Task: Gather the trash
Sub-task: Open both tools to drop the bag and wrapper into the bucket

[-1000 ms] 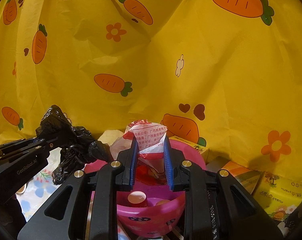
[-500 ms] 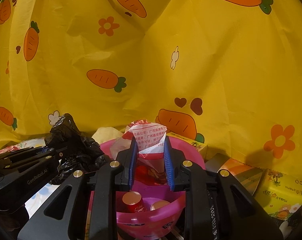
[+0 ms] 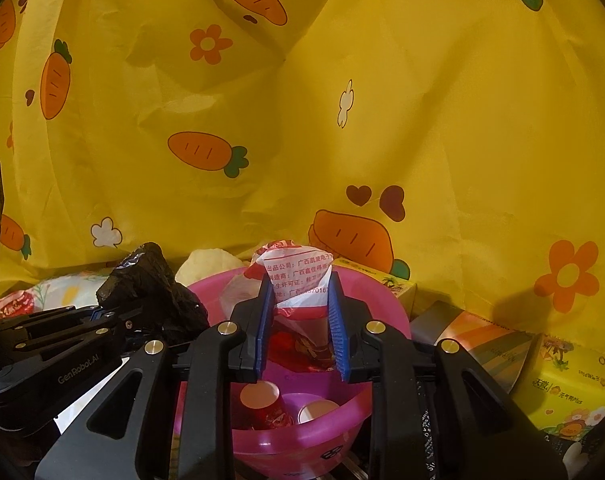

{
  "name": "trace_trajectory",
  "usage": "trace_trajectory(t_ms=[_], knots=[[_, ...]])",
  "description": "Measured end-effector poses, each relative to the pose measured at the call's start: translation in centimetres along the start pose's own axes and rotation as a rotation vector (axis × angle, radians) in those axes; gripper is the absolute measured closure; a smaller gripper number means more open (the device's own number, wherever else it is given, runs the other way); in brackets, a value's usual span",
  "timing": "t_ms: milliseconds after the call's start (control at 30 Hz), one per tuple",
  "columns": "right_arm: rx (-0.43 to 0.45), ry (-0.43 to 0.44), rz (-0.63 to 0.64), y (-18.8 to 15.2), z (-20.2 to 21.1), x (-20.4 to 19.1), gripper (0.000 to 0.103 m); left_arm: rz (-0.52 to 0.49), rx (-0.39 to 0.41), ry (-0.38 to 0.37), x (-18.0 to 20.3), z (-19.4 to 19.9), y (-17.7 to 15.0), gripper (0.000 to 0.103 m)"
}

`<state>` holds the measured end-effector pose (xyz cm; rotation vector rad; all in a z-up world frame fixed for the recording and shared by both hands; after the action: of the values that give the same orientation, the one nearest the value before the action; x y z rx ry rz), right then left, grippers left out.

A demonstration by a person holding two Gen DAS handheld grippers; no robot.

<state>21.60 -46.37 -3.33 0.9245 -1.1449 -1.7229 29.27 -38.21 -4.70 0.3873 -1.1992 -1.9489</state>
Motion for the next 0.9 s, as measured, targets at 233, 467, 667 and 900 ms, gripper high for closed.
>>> trace_trajectory(t_ms=[233, 467, 667, 900], knots=[[-0.007, 0.007, -0.012, -0.2, -0.3, 0.3, 0.060, -0.008, -0.008, -0.011, -0.3, -0.1, -0.4, 0.092], [-0.005, -0.006, -0.031, -0.4, 0.1, 0.8, 0.056, 0.013, 0.022, 0.042, -1.8, 0.5, -0.3, 0.038], [0.007, -0.012, -0.028, -0.3, 0.7, 0.6, 0.042, 0.035, 0.077, 0.138, -3.7, 2.6, -0.1, 0.014], [-0.013, -0.005, -0.017, -0.6, 0.9, -0.1, 0.030, 0.036, 0.094, 0.208, -4.6, 4.7, -0.5, 0.009]])
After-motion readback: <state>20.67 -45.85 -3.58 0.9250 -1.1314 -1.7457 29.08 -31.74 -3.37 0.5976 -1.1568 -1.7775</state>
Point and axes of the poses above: each gripper's, at about its wrist camera, not at the fingertips, and z roughly against the way its jaws point, x to its right, y to its top, the point moved 9 cm from there along -z, roughly the way its jaws point
